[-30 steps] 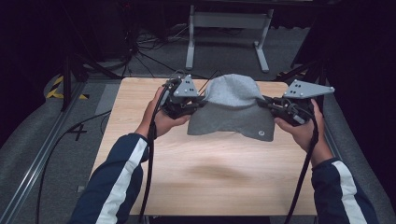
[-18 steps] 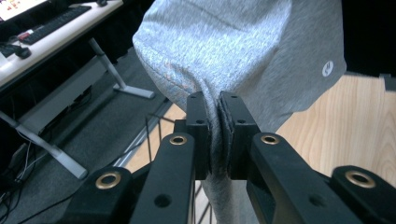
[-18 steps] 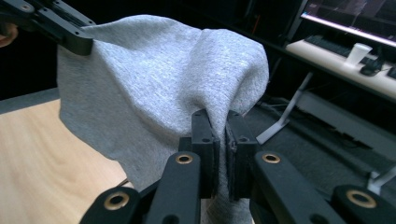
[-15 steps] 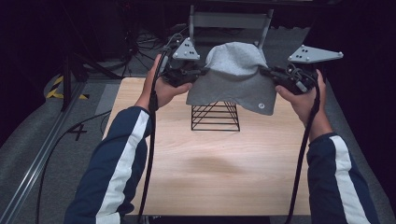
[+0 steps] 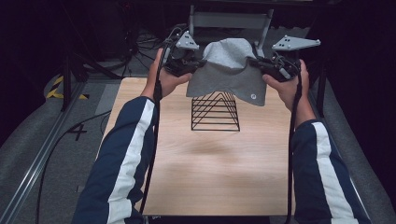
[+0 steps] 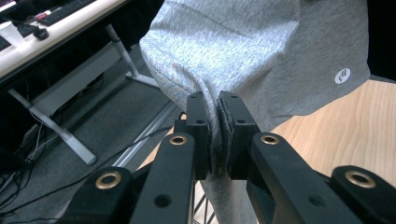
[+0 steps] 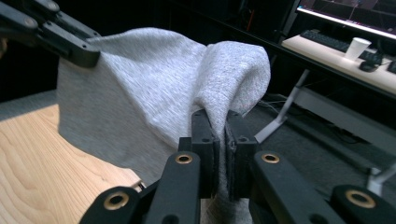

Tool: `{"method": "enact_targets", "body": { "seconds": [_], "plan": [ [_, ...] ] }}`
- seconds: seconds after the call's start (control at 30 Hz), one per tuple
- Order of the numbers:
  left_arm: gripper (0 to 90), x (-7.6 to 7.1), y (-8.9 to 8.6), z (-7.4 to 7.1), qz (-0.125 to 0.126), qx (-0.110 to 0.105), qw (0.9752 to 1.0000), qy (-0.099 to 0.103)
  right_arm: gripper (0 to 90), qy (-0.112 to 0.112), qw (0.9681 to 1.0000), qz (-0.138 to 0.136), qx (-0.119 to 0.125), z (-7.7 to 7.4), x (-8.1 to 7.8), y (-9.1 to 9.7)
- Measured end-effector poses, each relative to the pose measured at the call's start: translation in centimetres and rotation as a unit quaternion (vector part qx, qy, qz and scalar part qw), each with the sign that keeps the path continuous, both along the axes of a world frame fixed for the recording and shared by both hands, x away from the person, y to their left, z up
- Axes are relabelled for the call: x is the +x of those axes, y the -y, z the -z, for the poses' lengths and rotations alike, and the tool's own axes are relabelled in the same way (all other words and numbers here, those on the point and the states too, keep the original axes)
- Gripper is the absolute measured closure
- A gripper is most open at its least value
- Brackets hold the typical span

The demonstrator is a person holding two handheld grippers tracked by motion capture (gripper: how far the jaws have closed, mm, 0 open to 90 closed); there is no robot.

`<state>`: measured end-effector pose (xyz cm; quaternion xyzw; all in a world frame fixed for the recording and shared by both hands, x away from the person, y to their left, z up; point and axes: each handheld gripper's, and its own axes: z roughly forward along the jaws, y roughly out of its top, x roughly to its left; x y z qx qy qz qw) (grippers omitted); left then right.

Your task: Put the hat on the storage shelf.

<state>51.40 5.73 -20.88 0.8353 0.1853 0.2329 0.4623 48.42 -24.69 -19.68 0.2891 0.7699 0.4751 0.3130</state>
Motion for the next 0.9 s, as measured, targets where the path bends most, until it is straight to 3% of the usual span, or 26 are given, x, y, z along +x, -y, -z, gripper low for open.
{"method": "enact_targets", "body": {
  "seconds": [0.27,0.47,0.9],
  "plan": [
    [83.2,1.4,-0.2,1.4,-0.011,-0.007,0.9998,-0.016,84.8,-0.014,0.9999,0.0,-0.001,1.3,1.6,-0.8],
    [83.2,1.3,-0.6,2.3,-0.006,-0.013,0.9996,-0.025,84.8,-0.028,0.9996,-0.003,-0.006,2.5,2.1,-0.6],
    [83.3,-1.1,-1.2,1.9,0.019,-0.031,0.9993,-0.011,84.8,-0.02,0.9995,-0.025,-0.003,1.9,-0.1,0.2]
  ]
}}
